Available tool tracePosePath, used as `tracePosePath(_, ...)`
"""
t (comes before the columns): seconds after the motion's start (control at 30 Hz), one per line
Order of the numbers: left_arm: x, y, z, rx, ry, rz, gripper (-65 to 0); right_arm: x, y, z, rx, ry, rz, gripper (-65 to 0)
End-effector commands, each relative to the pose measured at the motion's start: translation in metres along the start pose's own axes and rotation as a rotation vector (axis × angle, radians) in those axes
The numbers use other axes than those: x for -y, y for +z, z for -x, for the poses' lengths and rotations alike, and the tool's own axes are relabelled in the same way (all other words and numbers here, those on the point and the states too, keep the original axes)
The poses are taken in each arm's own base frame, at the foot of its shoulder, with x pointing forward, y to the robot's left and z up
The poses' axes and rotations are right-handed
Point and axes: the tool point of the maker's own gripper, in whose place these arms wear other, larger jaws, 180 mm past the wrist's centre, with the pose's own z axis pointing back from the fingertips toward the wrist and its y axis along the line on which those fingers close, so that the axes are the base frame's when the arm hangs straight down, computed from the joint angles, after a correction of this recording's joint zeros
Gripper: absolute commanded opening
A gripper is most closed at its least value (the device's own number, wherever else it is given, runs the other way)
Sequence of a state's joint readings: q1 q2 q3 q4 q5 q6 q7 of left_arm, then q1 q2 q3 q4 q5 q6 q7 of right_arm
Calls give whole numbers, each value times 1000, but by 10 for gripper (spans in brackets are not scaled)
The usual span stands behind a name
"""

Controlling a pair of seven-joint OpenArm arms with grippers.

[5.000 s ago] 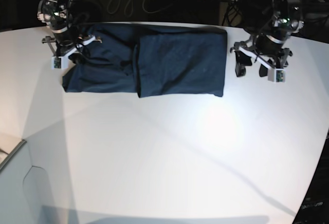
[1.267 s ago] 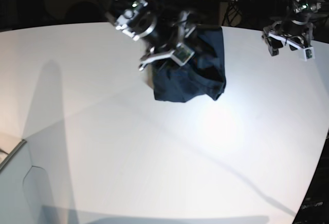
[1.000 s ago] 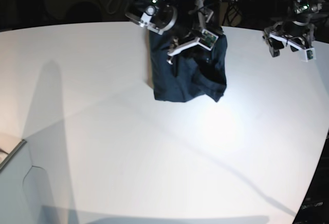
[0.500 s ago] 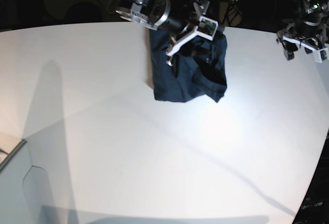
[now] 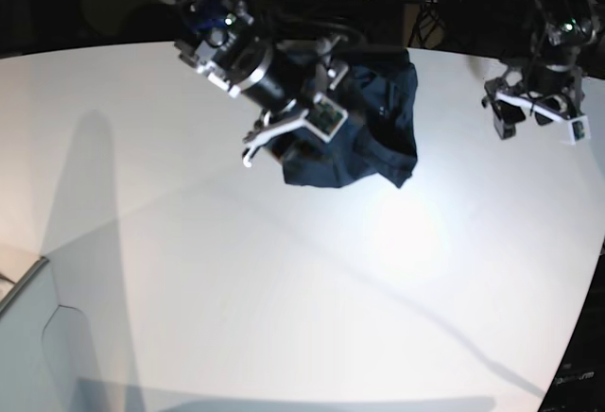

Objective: Layout the t-shirt on the table in an organized manner, then fold the t-shirt properly
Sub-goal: 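Press and tuck the stack edge with the left gripper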

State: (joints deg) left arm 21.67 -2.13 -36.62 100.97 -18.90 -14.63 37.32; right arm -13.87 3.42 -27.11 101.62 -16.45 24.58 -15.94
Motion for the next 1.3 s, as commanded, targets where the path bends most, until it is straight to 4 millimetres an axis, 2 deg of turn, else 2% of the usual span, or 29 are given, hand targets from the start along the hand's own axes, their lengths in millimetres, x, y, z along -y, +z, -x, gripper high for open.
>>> tracePosePath(0.0,6,3,-6,21,3,10,-220,12,1,-16,57,-22,33,-270)
tracePosePath(0.13,35,1,-7,23,-16,80,-220,51,1,-21,68,-51,137,-269)
tracePosePath(0.3,78,0,-1,6,-55,188,-220,83,6,-17,61,-54,216,-269)
tracePosePath(0.57,131,1,9,-20,-93,323,-220,133,22,-9,46,-63,343,-269)
tracePosePath(0.7,157,7,6,-3,-111,387,-220,149,27,-9,47,-62,383,-269)
tracePosePath(0.8,176,9,-1,21,-88,423,-220,152,25,-1,28,-72,385,-269)
tracePosePath(0.93,186,3,-11,37,-67,436,-220,149,23,9,5,-84,377,-269)
tracePosePath(1.07,183,-16,-4,8,-60,422,-220,148,22,12,-1,-88,373,-269)
tracePosePath(1.2,148,-45,0,-33,-38,339,-220,148,23,12,-1,-86,373,-269)
tracePosePath(1.27,126,-55,-9,-27,-28,296,-220,148,23,12,-2,-85,374,-269)
